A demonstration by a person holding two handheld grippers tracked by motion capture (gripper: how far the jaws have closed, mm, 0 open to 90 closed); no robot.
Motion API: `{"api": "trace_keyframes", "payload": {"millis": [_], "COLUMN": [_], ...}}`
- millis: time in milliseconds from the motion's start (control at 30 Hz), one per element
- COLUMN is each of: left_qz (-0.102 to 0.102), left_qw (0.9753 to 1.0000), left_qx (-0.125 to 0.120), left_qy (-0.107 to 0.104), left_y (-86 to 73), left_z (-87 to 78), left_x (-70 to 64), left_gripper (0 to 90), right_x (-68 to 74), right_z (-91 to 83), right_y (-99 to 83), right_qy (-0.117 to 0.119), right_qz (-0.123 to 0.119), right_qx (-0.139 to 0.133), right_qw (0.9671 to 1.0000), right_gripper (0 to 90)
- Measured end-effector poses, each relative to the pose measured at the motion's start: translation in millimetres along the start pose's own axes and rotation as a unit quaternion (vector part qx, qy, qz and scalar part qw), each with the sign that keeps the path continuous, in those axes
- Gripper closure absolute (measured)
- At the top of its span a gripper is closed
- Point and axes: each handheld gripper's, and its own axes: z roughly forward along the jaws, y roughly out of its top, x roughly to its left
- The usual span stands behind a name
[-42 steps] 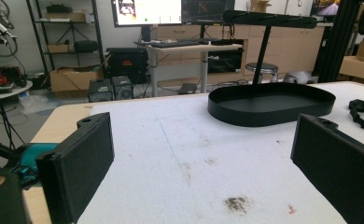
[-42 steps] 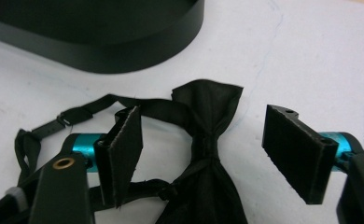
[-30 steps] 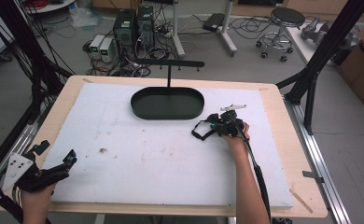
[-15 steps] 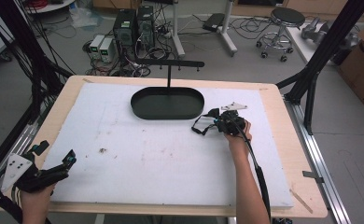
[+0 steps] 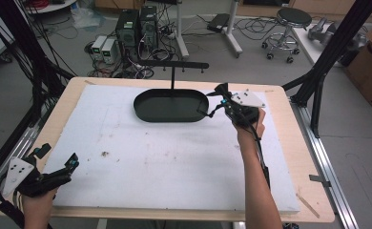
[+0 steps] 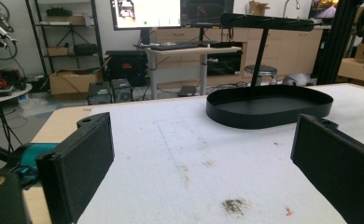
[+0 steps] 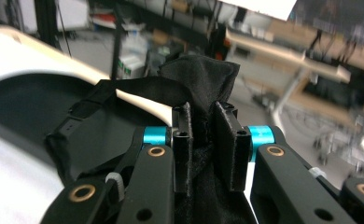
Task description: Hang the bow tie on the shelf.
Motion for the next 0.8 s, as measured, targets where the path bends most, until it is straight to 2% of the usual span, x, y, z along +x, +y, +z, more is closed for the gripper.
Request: {"api": "trace_keyframes", "payload": {"millis": [167, 233, 300, 333, 433, 533, 567, 633, 800], "left_qz": [0.000, 0.000, -0.014, -0.014, -0.021, -0.024, -0.024, -0.032, -0.048], "left_qw": [1.0000, 1.0000, 0.9999, 0.9999, 0.9997, 0.9996, 0.9996, 0.9994, 0.9987], "left_qx": [0.000, -0.001, -0.004, -0.004, -0.010, -0.010, -0.009, -0.008, -0.015], "left_qy": [0.000, 0.000, -0.007, -0.007, -0.008, -0.007, -0.007, -0.007, -0.008], "left_y": [-0.9, -1.1, -1.5, -1.5, -1.1, -2.1, -2.7, -4.8, -5.4], "left_z": [0.0, 0.1, 0.3, 0.3, -0.5, -1.2, -1.5, -2.9, -5.3], "left_x": [0.5, 0.7, 2.3, 2.3, 4.4, 5.9, 6.7, 8.5, 10.4], "left_gripper": [6.4, 6.4, 6.5, 6.4, 6.4, 6.4, 6.4, 6.4, 6.4], "right_x": [6.7, 8.3, 7.9, 7.9, 5.1, 2.7, 2.7, -0.5, -6.7], "right_z": [10.1, 18.6, 26.9, 26.9, 44.9, 59.1, 59.1, 70.8, 86.5], "right_y": [27.5, 37.9, 46.1, 46.1, 57.6, 60.5, 60.5, 58.2, 47.9], "right_qy": [-0.010, -0.021, -0.030, -0.030, -0.043, -0.052, -0.052, -0.062, -0.069], "right_qz": [-0.023, -0.037, -0.045, -0.045, -0.043, -0.049, -0.049, -0.052, -0.044], "right_qx": [-0.023, -0.034, -0.041, -0.041, -0.058, -0.059, -0.059, -0.060, -0.067], "right_qw": [0.9994, 0.9985, 0.9977, 0.9977, 0.9965, 0.9957, 0.9957, 0.9949, 0.9944], "right_gripper": [77.3, 77.3, 77.3, 77.3, 77.3, 77.4, 77.4, 77.4, 77.3]}}
